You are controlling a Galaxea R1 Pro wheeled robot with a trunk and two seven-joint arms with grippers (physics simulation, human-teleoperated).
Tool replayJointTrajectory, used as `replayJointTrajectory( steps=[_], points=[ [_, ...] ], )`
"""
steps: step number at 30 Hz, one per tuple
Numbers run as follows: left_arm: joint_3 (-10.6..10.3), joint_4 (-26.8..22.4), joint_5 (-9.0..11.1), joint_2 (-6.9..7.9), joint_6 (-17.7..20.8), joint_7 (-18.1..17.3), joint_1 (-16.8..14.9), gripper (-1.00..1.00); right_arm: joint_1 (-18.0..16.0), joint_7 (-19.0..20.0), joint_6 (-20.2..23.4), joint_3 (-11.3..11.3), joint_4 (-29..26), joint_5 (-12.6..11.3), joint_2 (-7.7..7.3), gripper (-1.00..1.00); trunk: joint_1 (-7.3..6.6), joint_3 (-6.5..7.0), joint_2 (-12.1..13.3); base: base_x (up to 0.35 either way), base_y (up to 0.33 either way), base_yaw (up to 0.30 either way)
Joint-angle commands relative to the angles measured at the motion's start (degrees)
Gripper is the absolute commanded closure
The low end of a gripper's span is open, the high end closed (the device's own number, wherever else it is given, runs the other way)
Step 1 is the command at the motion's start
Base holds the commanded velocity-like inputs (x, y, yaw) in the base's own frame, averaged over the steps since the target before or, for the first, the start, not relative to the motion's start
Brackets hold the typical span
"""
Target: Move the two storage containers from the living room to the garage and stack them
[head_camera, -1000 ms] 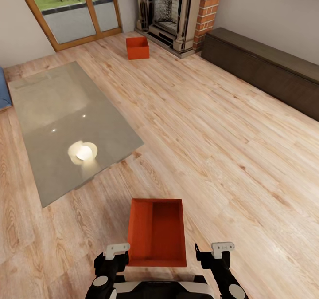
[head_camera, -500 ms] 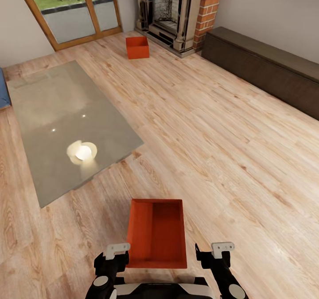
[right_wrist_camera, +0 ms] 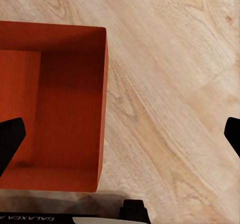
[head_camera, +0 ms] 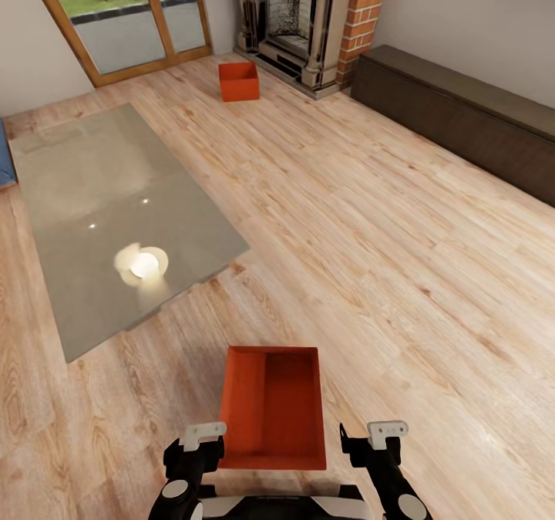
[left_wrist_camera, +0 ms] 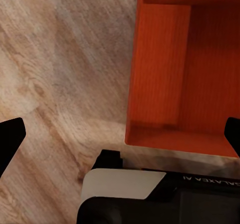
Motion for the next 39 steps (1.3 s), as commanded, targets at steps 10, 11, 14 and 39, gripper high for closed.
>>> replayJointTrajectory(
  steps=[10,11,14,39],
  points=[
    [-0.1,0.1,0.3,0.03,0.3,0.4,0.0,-1.00,0.0,-0.3,0.4,0.1,-0.1,0.5,-0.01,-1.00,2.21,-1.84,-4.1,-0.007,0.000,0.000],
    [-0.1,0.1,0.3,0.03,0.3,0.4,0.0,-1.00,0.0,-0.3,0.4,0.1,-0.1,0.5,-0.01,-1.00,2.43,-2.02,-4.5,-0.199,0.000,0.000],
    [-0.1,0.1,0.3,0.01,0.2,0.4,0.0,-1.00,0.0,-0.3,0.4,0.1,-0.1,0.5,-0.01,-1.00,3.09,-2.56,-5.7,-0.170,0.000,0.000],
    [-0.1,0.1,0.3,0.03,0.2,0.4,0.0,-1.00,0.0,-0.3,0.4,0.1,-0.1,0.5,-0.01,-1.00,8.58,-7.05,-15.7,-0.009,0.000,0.000]
  ],
)
